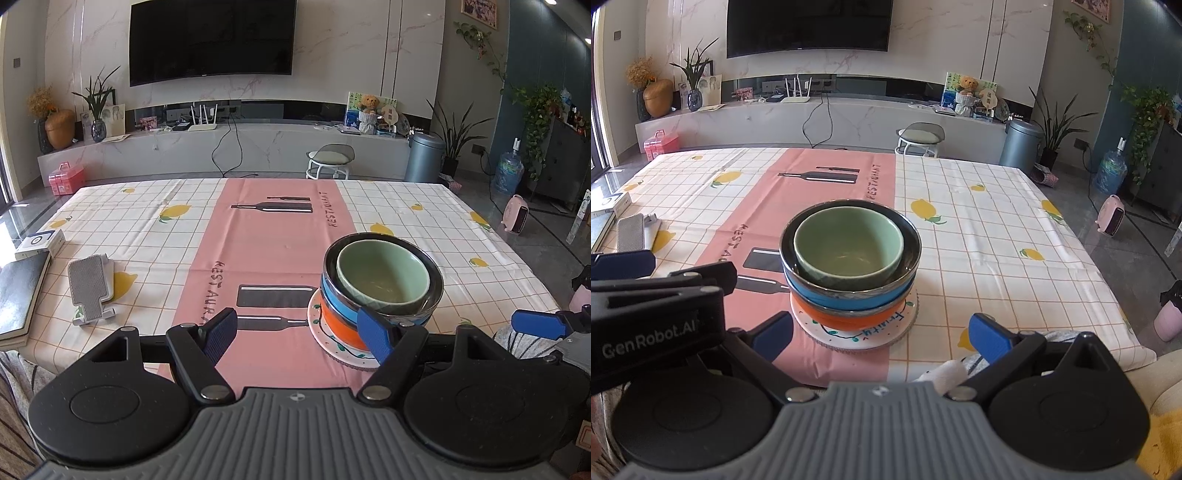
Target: Organize plates and bowls
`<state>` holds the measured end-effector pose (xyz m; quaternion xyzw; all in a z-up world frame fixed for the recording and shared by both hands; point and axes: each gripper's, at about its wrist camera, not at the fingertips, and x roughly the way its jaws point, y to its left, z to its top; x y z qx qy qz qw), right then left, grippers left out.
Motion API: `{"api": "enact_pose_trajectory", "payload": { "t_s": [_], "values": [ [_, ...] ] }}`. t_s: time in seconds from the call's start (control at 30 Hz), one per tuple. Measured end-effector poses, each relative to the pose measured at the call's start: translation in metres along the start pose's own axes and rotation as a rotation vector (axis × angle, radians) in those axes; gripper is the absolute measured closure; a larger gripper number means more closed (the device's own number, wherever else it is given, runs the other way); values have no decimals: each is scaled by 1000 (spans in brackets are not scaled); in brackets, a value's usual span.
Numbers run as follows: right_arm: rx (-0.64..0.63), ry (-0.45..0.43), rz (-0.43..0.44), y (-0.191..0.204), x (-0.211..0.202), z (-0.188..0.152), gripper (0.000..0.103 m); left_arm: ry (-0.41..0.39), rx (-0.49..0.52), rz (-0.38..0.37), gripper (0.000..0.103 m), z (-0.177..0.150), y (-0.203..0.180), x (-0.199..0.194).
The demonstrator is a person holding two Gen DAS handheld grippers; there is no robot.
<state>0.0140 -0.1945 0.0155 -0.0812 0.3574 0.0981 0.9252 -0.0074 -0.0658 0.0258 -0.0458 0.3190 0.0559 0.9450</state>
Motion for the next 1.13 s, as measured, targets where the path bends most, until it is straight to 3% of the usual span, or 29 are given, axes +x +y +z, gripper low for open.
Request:
{"api": "enact_pose_trajectory", "payload": {
  "t_s": [1.13],
  "values": [
    [-7,9,9,-1,2,0,4,-15,17,10,16,-2,0,-2]
  ]
}}
